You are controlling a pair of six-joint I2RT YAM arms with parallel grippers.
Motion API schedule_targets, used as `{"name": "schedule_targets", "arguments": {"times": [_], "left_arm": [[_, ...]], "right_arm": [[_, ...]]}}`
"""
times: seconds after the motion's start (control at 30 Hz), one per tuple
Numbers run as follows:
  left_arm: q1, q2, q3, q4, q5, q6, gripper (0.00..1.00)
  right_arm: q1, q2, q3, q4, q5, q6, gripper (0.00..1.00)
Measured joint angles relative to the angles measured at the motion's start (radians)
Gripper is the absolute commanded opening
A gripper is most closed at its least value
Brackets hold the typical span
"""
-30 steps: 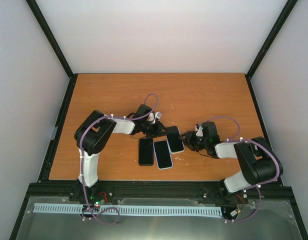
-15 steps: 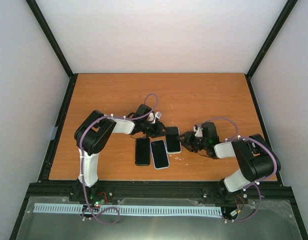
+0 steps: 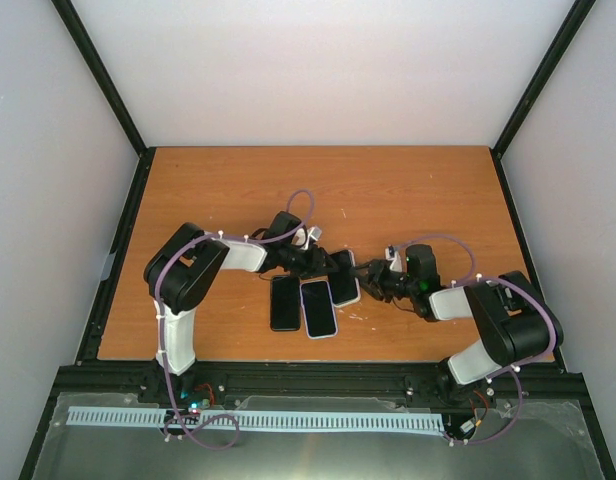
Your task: Put the phone into the phone case
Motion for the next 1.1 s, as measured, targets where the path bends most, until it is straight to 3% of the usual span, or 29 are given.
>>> {"name": "schedule_targets", "arguments": {"times": [0.17, 0.4, 0.5, 0.8, 1.1], "left_arm": [[-0.001, 0.000, 0.000, 0.000, 0.002, 0.000, 0.45], [-0.001, -0.003, 0.000, 0.002, 0.005, 0.001, 0.45], [-0.001, -0.010, -0.005, 0.001, 0.010, 0.002, 0.47], [0.000, -0.144, -0.028, -0.024, 0.016, 0.010, 0.68], [0.105, -0.441, -0.146, 0.002, 0.017, -0.006, 0.86]], "right_arm": [[0.011, 0.032, 0.000, 0.046, -0.045, 0.000, 0.42], [0.014, 0.069, 0.001, 0.000, -0.034, -0.058, 0.16], [0.014, 0.072, 0.002, -0.009, -0.031, -0.093, 0.11], [0.019, 0.026, 0.011, -0.034, -0.038, -0.121, 0.07], [0.031, -0.228, 0.015, -0.159, -0.027, -0.109, 0.09]]}}
